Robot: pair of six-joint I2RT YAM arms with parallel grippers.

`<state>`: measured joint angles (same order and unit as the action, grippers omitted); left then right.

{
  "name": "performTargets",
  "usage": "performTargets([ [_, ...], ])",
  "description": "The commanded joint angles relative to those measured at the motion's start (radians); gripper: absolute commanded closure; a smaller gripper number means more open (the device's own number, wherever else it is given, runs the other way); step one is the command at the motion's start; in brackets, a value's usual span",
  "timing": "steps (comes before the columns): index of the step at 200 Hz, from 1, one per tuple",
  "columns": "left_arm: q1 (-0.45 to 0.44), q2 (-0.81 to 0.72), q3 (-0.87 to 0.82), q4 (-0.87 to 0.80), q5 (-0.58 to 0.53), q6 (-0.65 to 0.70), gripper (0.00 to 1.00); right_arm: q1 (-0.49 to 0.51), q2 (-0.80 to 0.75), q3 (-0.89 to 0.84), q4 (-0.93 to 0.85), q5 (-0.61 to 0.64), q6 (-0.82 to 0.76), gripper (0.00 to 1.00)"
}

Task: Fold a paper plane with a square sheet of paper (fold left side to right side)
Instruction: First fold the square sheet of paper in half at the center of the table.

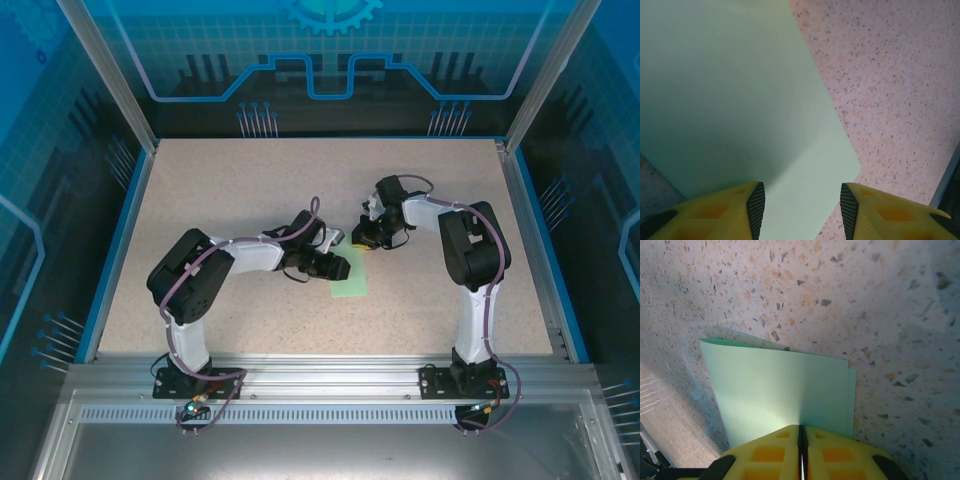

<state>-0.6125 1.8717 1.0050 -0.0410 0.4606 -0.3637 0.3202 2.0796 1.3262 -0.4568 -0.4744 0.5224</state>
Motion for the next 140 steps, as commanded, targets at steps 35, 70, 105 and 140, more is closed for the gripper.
performTargets([
  [35, -0.038, -0.031, -0.094, -0.011, 0.008, 0.007, 0.52, 0.008, 0.021, -0.024, -0.116, 0.099, -0.014, 0.89],
  [70, -0.078, -0.079, -0.155, -0.017, 0.002, 0.007, 0.52, 0.008, 0.023, -0.026, -0.116, 0.101, -0.015, 0.89],
  [105, -0.124, -0.131, -0.211, -0.030, -0.014, 0.002, 0.52, 0.009, 0.023, -0.027, -0.113, 0.097, -0.014, 0.89],
  [140, -0.126, -0.223, -0.261, -0.012, -0.036, -0.030, 0.50, 0.013, -0.014, -0.032, -0.053, 0.016, -0.025, 0.86],
])
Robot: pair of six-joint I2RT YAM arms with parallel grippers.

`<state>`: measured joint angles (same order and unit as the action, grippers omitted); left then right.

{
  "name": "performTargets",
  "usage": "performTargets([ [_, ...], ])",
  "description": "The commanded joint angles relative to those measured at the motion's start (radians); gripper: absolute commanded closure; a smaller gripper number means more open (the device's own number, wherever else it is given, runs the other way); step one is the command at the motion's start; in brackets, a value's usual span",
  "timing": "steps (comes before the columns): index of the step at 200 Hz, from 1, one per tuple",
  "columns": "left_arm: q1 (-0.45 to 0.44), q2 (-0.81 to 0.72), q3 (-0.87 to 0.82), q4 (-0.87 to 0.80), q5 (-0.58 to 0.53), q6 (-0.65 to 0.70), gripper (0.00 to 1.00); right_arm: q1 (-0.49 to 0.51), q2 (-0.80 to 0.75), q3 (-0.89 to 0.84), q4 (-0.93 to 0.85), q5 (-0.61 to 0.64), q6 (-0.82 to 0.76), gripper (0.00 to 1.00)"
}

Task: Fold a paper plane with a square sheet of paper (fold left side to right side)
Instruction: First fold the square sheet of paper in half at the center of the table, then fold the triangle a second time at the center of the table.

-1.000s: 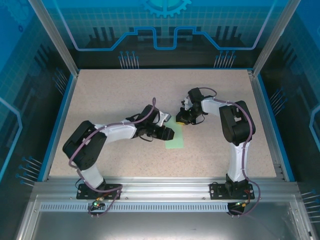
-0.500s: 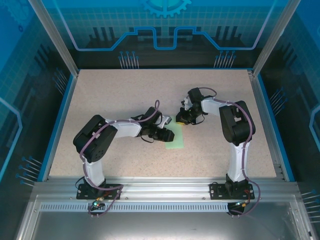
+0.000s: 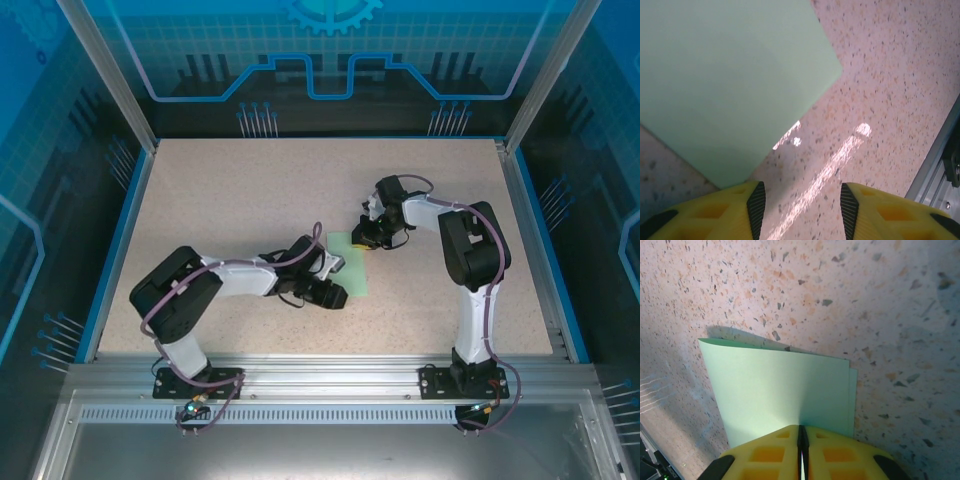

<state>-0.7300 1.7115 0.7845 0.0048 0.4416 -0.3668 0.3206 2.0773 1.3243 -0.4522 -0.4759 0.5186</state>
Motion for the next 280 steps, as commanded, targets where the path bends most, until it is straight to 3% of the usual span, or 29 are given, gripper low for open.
performTargets([
  [1, -0.007, -0.067, -0.041, -0.058, -0.018, -0.028, 0.50, 0.012, -0.013, -0.030, -0.056, 0.015, -0.021, 0.86],
  [33, 0.001, -0.177, -0.020, -0.081, -0.093, -0.050, 0.47, 0.013, -0.103, -0.014, -0.068, 0.010, -0.055, 0.80],
  [65, 0.047, -0.205, -0.001, -0.102, -0.243, -0.141, 0.41, 0.002, -0.228, -0.048, -0.121, 0.074, -0.110, 0.65],
  [107, 0.115, -0.104, 0.050, -0.046, -0.211, -0.240, 0.42, -0.015, -0.347, -0.182, -0.118, 0.122, -0.161, 0.49],
  [157, 0.114, 0.007, 0.138, -0.053, -0.188, -0.253, 0.46, -0.016, -0.294, -0.223, -0.023, 0.021, -0.154, 0.48],
  [280, 0.108, 0.056, 0.151, -0.069, -0.185, -0.260, 0.48, -0.010, -0.089, -0.047, -0.015, -0.013, -0.154, 0.47],
])
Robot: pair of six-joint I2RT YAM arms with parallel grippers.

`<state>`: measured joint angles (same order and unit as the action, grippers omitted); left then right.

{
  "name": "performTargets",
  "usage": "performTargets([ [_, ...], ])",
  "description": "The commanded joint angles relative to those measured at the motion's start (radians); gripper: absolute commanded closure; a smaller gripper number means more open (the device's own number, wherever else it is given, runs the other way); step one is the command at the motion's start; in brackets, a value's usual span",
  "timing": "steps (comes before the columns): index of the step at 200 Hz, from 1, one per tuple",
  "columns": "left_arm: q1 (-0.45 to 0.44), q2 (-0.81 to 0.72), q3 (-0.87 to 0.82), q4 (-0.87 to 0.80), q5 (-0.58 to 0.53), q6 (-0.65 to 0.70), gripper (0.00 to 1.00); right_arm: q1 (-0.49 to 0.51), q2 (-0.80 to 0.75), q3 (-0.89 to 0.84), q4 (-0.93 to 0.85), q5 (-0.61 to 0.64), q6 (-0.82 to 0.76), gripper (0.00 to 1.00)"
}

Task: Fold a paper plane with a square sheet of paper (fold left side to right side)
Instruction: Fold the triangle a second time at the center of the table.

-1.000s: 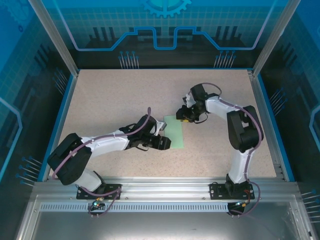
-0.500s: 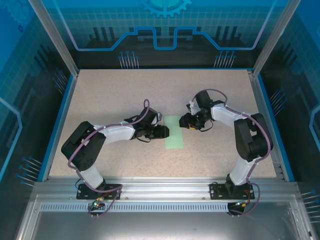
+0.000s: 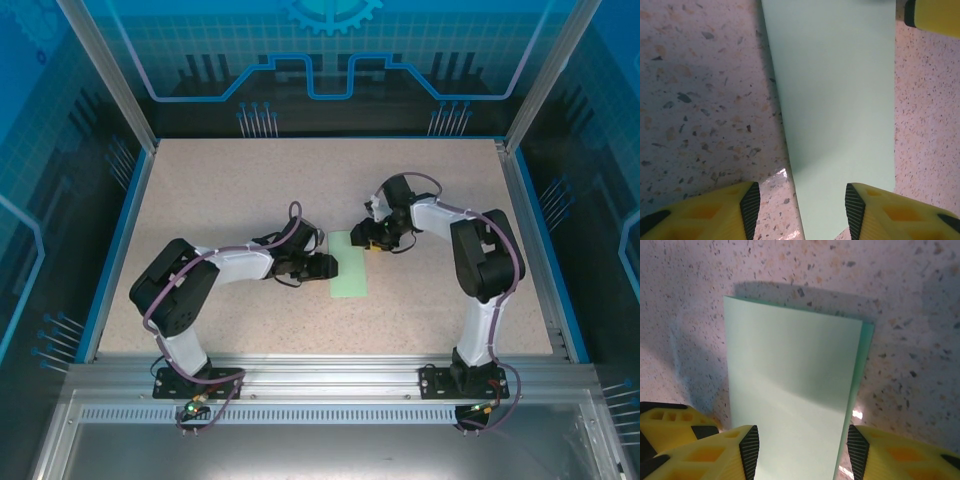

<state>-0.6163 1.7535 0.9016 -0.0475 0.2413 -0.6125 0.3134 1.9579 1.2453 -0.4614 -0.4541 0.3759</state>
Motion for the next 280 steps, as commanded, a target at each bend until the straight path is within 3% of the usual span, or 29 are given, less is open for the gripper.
performTargets([
  [1, -0.005, 0.014, 0.034, -0.018, 0.015, -0.013, 0.48, -0.003, 0.032, 0.033, -0.007, -0.034, -0.010, 0.47],
  [108, -0.006, -0.010, 0.024, -0.029, 0.005, -0.003, 0.48, 0.000, 0.019, 0.024, -0.007, -0.077, -0.003, 0.53],
  [179, -0.015, -0.126, -0.046, 0.017, -0.012, 0.064, 0.45, -0.002, -0.056, -0.086, 0.073, -0.166, 0.044, 0.55],
  [232, -0.124, -0.297, -0.150, 0.097, -0.105, 0.195, 0.35, 0.005, -0.134, -0.179, 0.103, -0.214, 0.126, 0.55],
  [280, -0.291, -0.313, -0.139, 0.082, -0.288, 0.267, 0.31, 0.017, -0.198, -0.219, 0.081, -0.237, 0.197, 0.56],
])
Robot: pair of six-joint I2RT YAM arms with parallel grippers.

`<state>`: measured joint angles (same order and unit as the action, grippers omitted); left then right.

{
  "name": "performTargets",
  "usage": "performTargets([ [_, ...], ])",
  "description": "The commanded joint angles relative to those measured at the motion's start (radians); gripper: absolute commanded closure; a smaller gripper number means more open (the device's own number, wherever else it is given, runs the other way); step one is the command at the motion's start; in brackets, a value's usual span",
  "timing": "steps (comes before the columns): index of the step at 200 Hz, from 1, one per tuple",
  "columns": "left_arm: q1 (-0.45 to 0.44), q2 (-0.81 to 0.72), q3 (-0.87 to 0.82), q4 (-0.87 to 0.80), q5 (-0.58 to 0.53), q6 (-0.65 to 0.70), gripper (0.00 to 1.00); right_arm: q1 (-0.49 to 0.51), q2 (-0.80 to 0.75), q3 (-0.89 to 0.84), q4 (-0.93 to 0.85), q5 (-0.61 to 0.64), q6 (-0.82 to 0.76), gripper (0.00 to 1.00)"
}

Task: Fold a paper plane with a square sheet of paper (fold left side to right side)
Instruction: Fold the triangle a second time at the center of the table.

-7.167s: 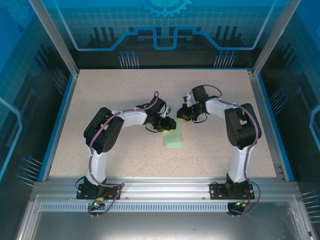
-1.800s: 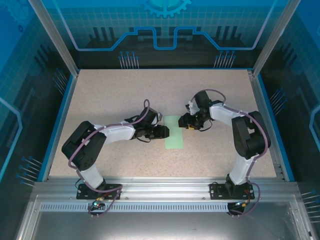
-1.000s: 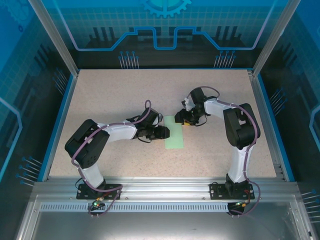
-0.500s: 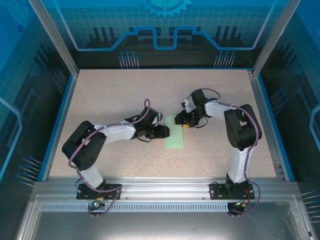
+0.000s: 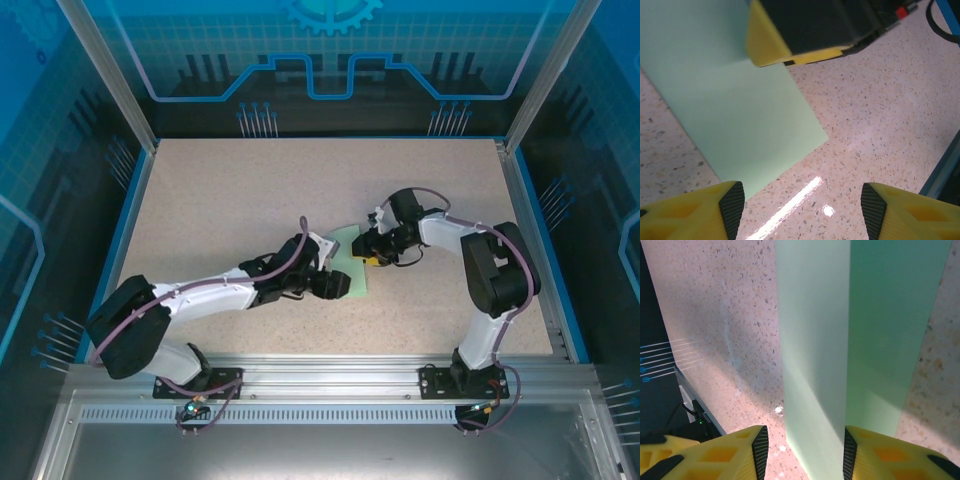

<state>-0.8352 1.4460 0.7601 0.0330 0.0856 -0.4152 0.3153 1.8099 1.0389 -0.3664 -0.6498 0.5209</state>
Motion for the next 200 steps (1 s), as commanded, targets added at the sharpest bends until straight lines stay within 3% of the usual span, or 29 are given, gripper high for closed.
performTargets([
  [1, -0.075, -0.005, 0.005, -0.001, -0.138, 0.070, 0.31, 0.015, -0.051, -0.013, -0.014, -0.043, 0.054, 0.56],
  [59, -0.209, 0.156, 0.157, -0.107, -0.366, 0.084, 0.24, 0.040, -0.043, 0.023, -0.028, -0.050, 0.103, 0.59],
  [125, -0.248, 0.355, 0.376, -0.329, -0.583, 0.043, 0.23, 0.048, -0.034, 0.041, -0.042, -0.036, 0.122, 0.59],
  [165, -0.265, 0.418, 0.444, -0.382, -0.621, 0.053, 0.26, 0.050, -0.028, 0.043, -0.043, -0.034, 0.127, 0.59],
  [200, -0.269, 0.434, 0.460, -0.393, -0.623, 0.064, 0.36, 0.051, -0.024, 0.050, -0.051, -0.031, 0.123, 0.60],
])
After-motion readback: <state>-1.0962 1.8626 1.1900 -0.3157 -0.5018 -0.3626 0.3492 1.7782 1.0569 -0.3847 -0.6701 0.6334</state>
